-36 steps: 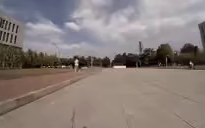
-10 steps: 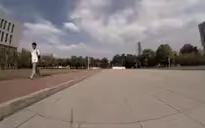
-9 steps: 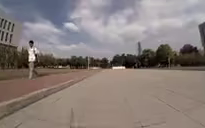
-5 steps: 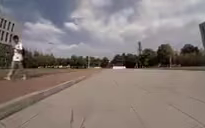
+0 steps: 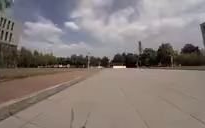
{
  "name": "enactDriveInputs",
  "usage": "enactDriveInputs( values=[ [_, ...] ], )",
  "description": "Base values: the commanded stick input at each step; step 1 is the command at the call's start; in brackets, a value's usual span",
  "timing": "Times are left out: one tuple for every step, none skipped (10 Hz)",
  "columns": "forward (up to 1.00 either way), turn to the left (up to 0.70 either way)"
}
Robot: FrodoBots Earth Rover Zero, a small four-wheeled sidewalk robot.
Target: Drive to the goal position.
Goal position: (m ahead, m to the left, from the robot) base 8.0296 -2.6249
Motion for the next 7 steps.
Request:
enactDriveInputs(
  values=[
    [0.93, 0.02],
    [0.93, 0.02],
    [0.93, 0.02],
    [0.93, 0.02],
    [0.93, 0.02],
    [0.93, 0.02],
    [0.93, 0.02]
  ],
)
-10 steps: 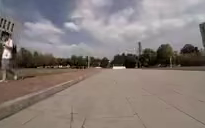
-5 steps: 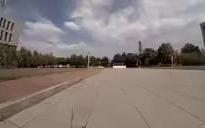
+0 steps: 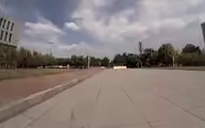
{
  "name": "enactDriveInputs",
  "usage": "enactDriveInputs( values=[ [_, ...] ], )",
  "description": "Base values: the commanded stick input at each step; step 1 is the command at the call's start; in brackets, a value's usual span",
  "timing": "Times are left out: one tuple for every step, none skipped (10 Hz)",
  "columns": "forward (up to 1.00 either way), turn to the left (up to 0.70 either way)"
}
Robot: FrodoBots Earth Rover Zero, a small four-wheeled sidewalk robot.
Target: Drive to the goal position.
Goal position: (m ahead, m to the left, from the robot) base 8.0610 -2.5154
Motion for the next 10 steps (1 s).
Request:
enactDriveInputs(
  values=[
    [0.93, 0.02],
    [0.92, 0.02],
    [0.92, 0.02],
    [0.92, 0.02],
    [0.92, 0.02],
    [0.92, 0.02],
    [0.93, 0.02],
    [1.0, -0.38],
    [1.0, -0.38],
    [1.0, -0.28]
  ],
)
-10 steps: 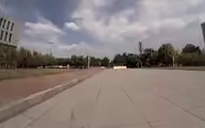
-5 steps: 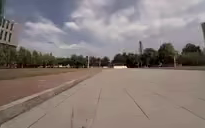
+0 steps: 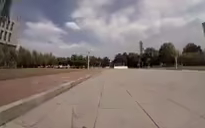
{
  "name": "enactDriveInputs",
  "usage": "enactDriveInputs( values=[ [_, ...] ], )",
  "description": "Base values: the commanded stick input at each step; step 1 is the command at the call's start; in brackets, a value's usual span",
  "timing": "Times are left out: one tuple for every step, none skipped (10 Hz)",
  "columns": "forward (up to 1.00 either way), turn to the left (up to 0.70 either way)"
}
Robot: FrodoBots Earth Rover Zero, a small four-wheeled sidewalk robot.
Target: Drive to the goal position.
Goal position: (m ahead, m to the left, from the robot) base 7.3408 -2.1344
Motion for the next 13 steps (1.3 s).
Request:
enactDriveInputs(
  values=[
    [1.0, 0.02],
    [1.0, 0.02],
    [1.0, 0.02],
    [1.0, 0.02],
    [1.0, 0.02],
    [1.0, 0.02],
    [1.0, 0.02],
    [1.0, 0.02],
    [1.0, 0.02],
    [1.0, 0.02],
    [1.0, 0.02],
    [1.0, 0.02],
    [1.0, 0.02]
  ],
)
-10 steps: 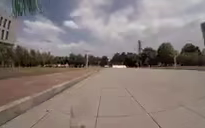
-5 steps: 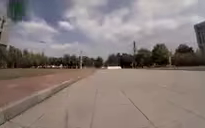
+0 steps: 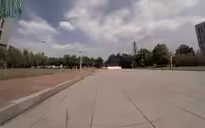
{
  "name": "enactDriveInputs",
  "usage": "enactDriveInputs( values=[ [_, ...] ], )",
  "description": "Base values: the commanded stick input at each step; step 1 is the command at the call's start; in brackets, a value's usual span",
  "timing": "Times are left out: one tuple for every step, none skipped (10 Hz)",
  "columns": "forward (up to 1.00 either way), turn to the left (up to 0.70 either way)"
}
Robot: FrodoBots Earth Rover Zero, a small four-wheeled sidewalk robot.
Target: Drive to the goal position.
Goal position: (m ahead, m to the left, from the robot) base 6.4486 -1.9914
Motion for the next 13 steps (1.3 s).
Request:
enactDriveInputs(
  values=[
    [1.0, 0.02],
    [1.0, 0.02],
    [1.0, 0.02],
    [1.0, 0.02],
    [1.0, 0.02],
    [1.0, 0.02],
    [1.0, 0.02],
    [1.0, 0.02],
    [1.0, 0.02],
    [1.0, 0.02],
    [1.0, 0.02],
    [1.0, 0.02],
    [1.0, 0.02]
  ],
)
